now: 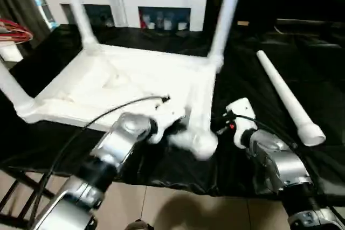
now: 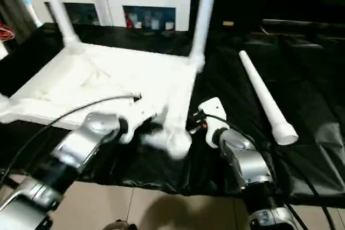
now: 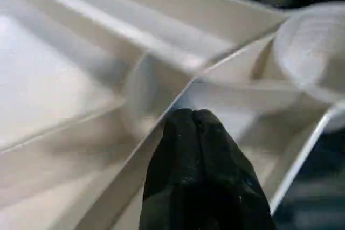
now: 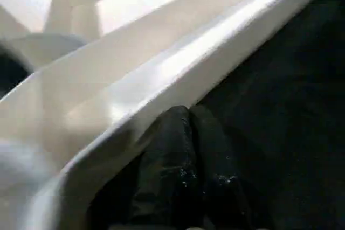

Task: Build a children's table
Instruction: Rotate table base, then pick table leg

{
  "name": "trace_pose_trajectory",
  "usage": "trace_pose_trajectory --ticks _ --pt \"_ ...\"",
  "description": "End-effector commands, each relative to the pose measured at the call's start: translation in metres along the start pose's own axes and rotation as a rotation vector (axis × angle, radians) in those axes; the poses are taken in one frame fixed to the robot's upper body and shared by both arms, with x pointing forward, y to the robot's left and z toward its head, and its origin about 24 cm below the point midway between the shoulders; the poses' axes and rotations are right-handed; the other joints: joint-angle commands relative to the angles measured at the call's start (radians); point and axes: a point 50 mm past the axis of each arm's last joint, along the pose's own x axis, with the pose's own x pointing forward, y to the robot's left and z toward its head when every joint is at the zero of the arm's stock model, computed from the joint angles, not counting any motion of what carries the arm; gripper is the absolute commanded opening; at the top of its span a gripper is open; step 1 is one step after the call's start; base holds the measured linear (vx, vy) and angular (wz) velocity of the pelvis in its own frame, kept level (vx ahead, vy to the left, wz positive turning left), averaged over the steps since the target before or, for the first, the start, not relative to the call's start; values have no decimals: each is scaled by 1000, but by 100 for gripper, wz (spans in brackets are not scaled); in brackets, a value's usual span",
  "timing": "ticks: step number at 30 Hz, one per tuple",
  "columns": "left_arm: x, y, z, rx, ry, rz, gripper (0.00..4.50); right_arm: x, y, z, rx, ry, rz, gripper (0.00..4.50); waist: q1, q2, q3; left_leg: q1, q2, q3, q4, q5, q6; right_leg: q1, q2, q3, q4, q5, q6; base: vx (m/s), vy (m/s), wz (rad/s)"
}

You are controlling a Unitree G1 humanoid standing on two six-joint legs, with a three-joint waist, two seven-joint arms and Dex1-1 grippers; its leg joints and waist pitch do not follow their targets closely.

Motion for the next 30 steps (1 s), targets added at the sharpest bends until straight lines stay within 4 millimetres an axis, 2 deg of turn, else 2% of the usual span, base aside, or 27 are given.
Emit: trace_pose_trajectory --ticks 1,3,4,6,7,10,12,14,15,16,17,18,19,20,23,24,27,29,30 --pt "-3 9 2 11 -16 66 0 -4 -7 5 -10 -12 -43 4 3 -5 -70 15 37 -17 -60 -257 6 53 -53 36 -71 -194 -159 0 0 0" --pt "-6 7 9 -7 -89 36 0 -10 -21 13 0 -20 -121 4 4 -3 -71 16 38 -17 -59 -238 13 52 -55 36 -69 -190 -167 0 0 0" --pt "-6 6 10 -10 -103 26 0 -11 -23 15 4 -22 -133 4 5 1 -71 15 39 -18 -59 -234 14 51 -55 36 -68 -186 -173 0 0 0" --pt "-12 0 14 -5 -160 -25 0 -15 -34 23 62 -41 -176 4 6 -1 -73 14 42 -17 -58 -228 19 53 -56 37 -62 -154 -200 0 0 0" --pt "-15 -2 15 2 -180 -43 0 -17 -39 27 76 -47 -199 21 6 0 -71 15 42 -17 -59 -225 21 53 -56 36 -62 -149 -204 0 0 0" --pt "-25 -8 16 -4 -227 -91 0 -21 -55 38 89 -49 -271 52 4 -1 -69 13 40 -16 -59 -231 21 53 -58 35 -61 -186 -200 0 0 0" --pt "-32 -9 15 -3 -233 -110 41 -23 -67 47 68 -30 -316 76 2 -6 -66 17 39 -11 -57 -233 18 47 -54 37 -66 -222 -188 0 0 0" --pt "-35 -9 14 2 -231 -117 41 -24 -71 50 60 -19 -326 83 0 -3 -66 15 38 -12 -58 -227 15 48 -52 36 -64 -229 -184 0 0 0" --pt "-40 -9 13 -4 -230 -135 41 -26 -82 55 46 16 -379 89 0 -6 -67 18 39 -12 -58 -225 9 47 -53 36 -61 -232 -184 0 0 0" --pt "-43 -9 13 -2 -232 -138 57 -27 -89 57 37 32 -403 104 -1 -4 -66 17 37 -12 -58 -224 7 46 -52 36 -63 -234 -186 0 0 0" --pt "-43 -9 13 -2 -232 -139 74 -28 -90 57 36 34 -407 116 -1 -10 -66 17 37 -11 -56 -222 5 47 -52 36 -61 -231 -189 0 0 0" --pt "-44 -9 13 -1 -232 -140 80 -28 -93 59 31 42 -418 123 0 -7 -66 18 37 -9 -54 -219 6 46 -52 37 -63 -224 -189 0 0 0" --pt "-46 -9 15 3 -239 -140 81 -30 -99 60 37 58 -444 127 -1 -10 -66 17 36 -8 -54 -219 8 46 -51 37 -63 -222 -187 0 0 0" --pt "-49 -8 17 1 -247 -135 81 -32 -106 60 37 80 -466 127 1 -5 -67 18 35 -8 -53 -213 9 46 -50 37 -61 -213 -190 0 0 0" --pt "-52 -8 19 -2 -256 -131 118 -35 -114 60 39 110 -495 161 2 -8 -68 15 35 -8 -51 -202 12 49 -50 35 -59 -191 -202 0 0 0" --pt "-55 -9 22 -6 -265 -135 126 -41 -126 57 61 150 -532 167 2 -7 -68 14 35 -8 -50 -201 12 50 -51 35 -57 -191 -204 0 0 0" --pt "-58 -11 24 -6 -268 -150 148 -49 -139 53 103 208 -567 193 2 -9 -66 15 32 -6 -46 -217 12 50 -48 33 -58 -204 -218 0 0 0" --pt "-58 -11 24 -5 -268 -153 168 -51 -141 53 114 213 -570 210 2 -10 -64 13 32 -6 -47 -226 15 50 -47 33 -61 -226 -206 0 0 0" --pt "-59 -12 26 -6 -269 -161 168 -53 -147 54 134 218 -572 211 3 -4 -65 14 32 -7 -46 -231 14 49 -48 33 -61 -237 -198 0 0 0"
